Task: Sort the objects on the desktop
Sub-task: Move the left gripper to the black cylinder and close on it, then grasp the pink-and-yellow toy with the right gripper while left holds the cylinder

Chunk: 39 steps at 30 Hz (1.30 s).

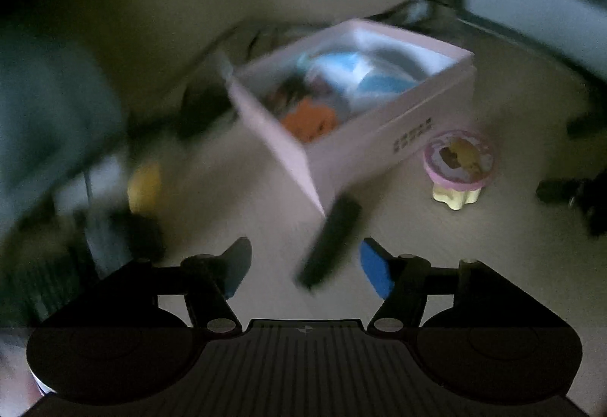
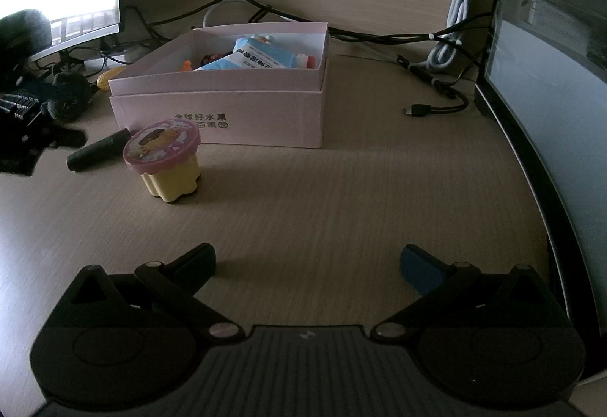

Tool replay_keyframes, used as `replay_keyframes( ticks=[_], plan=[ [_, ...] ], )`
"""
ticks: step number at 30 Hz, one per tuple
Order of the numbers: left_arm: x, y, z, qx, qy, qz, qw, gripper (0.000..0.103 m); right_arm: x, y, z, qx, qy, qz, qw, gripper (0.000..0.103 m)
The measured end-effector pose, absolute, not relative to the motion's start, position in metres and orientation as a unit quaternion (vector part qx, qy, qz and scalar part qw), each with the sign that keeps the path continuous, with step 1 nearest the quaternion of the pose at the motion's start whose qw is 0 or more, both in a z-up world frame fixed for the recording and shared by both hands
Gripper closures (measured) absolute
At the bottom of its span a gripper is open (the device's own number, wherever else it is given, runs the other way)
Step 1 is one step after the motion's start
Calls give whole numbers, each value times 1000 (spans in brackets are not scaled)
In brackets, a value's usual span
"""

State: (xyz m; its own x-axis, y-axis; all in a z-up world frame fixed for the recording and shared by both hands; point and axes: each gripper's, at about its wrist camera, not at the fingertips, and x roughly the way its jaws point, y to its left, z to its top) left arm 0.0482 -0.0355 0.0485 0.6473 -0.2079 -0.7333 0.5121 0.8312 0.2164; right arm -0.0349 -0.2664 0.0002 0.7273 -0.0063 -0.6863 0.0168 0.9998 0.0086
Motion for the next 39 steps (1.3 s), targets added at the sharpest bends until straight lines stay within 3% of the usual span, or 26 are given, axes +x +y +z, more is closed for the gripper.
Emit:
replay_keyframes(
  ticks=[5,10,29,39],
  plan=[
    [56,-9,29,11,449,-138,883,24,-35,-266,0,7,369,-7,929,0],
    [61,-17,27,-26,443,-125,887,21,-35,-266,0,7,369,-7,929,0],
    [99,-59,21,5,410,-98,907,23,-34,-266,0,7,369,-7,930,0],
    [20,-28,38,24,396,-112,911,24,-32,-238,14,-35,345,61,936,0]
  ],
)
